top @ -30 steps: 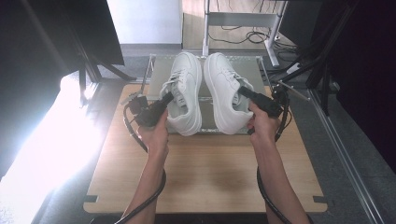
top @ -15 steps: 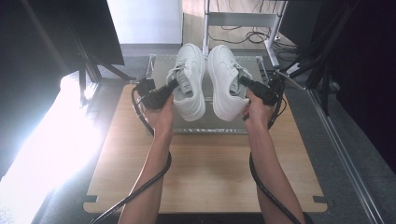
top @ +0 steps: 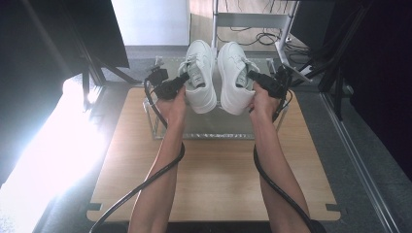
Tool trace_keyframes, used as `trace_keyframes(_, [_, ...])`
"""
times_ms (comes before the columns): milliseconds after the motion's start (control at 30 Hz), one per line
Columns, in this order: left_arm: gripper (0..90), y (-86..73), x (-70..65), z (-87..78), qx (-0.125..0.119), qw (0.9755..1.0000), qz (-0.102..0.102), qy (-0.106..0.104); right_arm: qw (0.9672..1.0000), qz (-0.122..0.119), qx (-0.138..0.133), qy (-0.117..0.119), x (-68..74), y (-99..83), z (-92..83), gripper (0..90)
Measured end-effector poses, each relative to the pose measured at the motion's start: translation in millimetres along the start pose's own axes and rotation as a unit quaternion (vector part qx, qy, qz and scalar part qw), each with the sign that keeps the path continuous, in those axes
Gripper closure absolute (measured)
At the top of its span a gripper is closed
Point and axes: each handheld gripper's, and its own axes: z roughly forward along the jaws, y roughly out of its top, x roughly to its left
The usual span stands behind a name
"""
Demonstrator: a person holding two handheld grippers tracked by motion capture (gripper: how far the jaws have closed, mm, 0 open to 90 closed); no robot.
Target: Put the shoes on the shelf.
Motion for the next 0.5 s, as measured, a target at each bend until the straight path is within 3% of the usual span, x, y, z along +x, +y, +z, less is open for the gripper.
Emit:
trace_keyframes(133, [82.7,4.8,-2.0,6.6,0.01,0.9999,0.004,0.007,0.9999,0.002,0.003,-0.012,3.2,1.6,7.0,78.8])
trace_keyframes(267, [82.0,8.7,-6.3,13.0,0.018,0.9995,0.017,0.02,0.9997,-0.009,0.002,-0.021,8.8,1.1,11.9,77.3])
trace_keyframes(500, [78.3,11.1,-11.1,20.2,0.033,0.9982,0.043,0.028,0.9996,-0.004,0.008,-0.028,12.6,0.4,19.6,69.1])
